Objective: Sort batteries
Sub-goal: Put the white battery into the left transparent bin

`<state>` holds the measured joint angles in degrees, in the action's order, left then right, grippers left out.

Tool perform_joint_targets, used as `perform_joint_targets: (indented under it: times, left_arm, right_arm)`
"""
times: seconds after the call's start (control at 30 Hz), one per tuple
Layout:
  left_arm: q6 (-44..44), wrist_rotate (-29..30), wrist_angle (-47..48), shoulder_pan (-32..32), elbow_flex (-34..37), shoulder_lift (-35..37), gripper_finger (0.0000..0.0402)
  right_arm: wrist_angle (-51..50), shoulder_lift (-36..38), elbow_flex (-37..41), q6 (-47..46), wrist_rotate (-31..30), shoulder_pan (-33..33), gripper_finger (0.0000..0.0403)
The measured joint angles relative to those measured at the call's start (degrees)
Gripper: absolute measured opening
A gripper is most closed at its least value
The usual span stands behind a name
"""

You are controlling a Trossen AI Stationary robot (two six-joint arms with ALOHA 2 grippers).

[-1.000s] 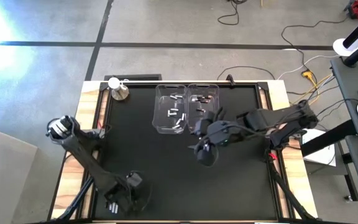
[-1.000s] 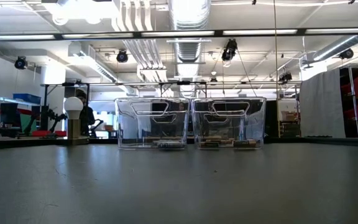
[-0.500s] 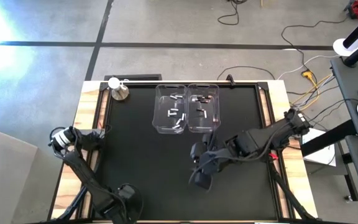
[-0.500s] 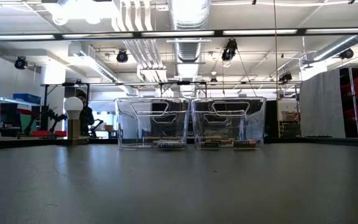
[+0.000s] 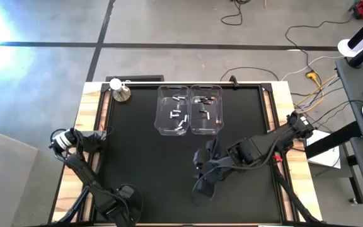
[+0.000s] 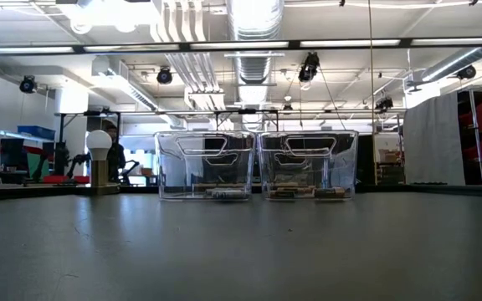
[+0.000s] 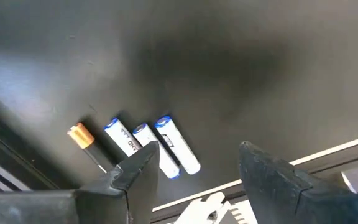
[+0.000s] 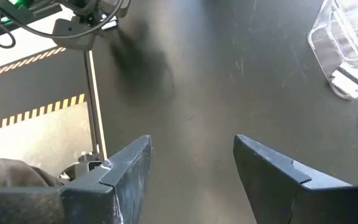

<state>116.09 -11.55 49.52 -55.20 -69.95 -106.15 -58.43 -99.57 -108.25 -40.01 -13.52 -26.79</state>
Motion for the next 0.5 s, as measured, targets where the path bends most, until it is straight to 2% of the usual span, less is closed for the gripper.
perform_joint_targets:
  times: [0.2, 0.5]
  left_arm:
    - [0.31, -0.57, -0.68, -0.02, 0.16, 0.00, 0.0193]
    - [-0.04, -1.20, -6.00, -0.02, 1.67, -1.78, 0.0166]
  right_arm:
    - [0.00, 0.00, 0.00, 0.07, 0.00, 0.02, 0.0221]
    - [0.00, 0.00, 0.00, -0.37, 0.00, 0.02, 0.0219]
